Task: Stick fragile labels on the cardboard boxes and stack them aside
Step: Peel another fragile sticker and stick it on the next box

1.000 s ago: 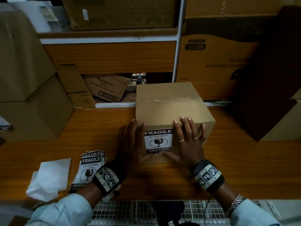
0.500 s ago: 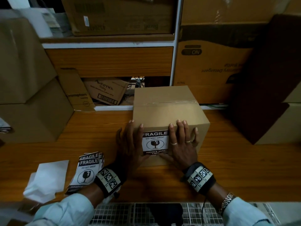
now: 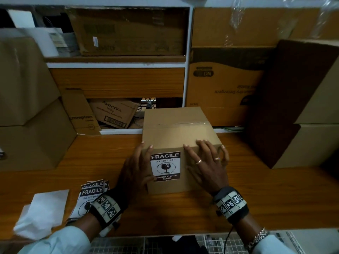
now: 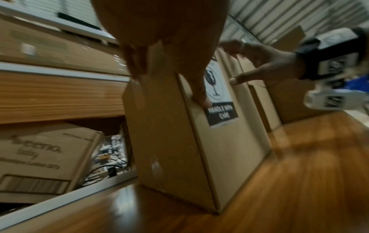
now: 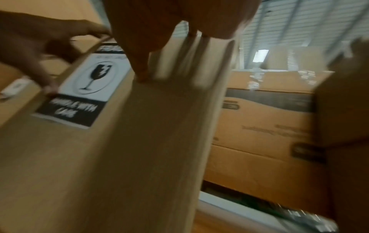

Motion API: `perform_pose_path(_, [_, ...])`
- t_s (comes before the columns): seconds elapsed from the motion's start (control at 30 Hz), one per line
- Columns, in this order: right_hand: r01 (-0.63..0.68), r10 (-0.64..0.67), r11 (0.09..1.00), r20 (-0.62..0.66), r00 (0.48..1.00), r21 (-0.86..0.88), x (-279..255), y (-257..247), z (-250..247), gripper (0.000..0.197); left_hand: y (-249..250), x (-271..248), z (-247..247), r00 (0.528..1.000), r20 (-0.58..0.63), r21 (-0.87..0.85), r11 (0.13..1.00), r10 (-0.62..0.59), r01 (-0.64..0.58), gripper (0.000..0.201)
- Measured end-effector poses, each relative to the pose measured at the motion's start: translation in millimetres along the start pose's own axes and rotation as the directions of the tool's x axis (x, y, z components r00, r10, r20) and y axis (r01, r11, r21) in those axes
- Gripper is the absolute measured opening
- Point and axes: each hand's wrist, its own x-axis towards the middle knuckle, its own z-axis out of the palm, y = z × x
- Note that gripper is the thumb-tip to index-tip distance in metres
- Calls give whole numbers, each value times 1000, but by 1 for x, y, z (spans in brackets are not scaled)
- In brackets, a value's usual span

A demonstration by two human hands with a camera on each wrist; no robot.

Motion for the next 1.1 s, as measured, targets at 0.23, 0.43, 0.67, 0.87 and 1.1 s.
perform_pose_path(0.23, [-411,358,679,214,909,609,-13,46,-18,109,-1,11,-17,988,-84,-396,914,-127,84,71])
perform_pose_path(0.43, [-364,274,779,244,930,510,-5,29,-9,123,6,15,-10,964,57,-492,833,-258,252,98])
perform_pose_path(0.67, [-314,304,810,103,947,495,15,-11,-16,102,-19,13,-43,956,3,-487,835,-292,256,91])
perform_pose_path(0.87, [-183,211,831,7,978,525,54,-72,-35,96,-60,-11,-114,939,-125,-439,867,-319,236,85])
perform_pose_path(1.1, [-24,34,777,-3,999,629,98,-184,-56,99,-134,-82,-222,905,-209,-374,886,-369,275,83])
